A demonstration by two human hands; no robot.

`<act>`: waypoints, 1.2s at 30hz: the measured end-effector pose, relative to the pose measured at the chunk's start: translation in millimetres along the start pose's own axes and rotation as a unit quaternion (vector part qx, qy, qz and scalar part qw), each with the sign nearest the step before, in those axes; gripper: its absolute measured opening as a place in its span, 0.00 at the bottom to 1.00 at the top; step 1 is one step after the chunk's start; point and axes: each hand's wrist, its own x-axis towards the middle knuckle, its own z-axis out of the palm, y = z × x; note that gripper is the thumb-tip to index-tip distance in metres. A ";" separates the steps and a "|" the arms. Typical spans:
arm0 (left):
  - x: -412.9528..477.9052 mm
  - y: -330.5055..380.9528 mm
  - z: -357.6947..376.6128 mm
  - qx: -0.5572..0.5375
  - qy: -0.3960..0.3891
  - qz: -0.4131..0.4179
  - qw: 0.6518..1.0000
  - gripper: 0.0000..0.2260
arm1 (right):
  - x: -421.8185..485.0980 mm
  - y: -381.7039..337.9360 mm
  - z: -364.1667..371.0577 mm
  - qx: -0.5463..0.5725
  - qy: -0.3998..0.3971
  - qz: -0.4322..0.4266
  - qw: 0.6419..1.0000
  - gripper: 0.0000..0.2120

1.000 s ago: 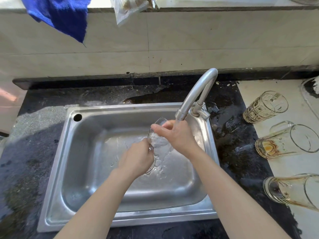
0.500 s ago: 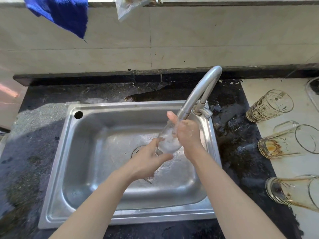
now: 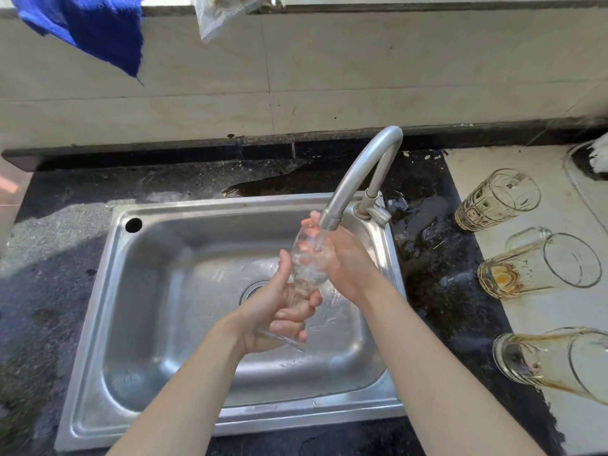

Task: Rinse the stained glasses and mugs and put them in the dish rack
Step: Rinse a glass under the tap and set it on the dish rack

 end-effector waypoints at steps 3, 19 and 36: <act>6.5 5.7 0.3 0.081 0.096 0.039 0.991 0.38 | 2.7 -0.7 0.4 0.014 0.063 0.004 0.998 0.08; 31.6 42.2 35.8 0.203 0.360 0.130 0.901 0.13 | 12.3 35.8 -48.0 0.161 0.243 0.193 0.937 0.15; 18.8 54.9 47.1 0.145 0.326 0.207 0.911 0.11 | -5.4 18.8 -42.6 -0.480 0.217 0.070 0.847 0.12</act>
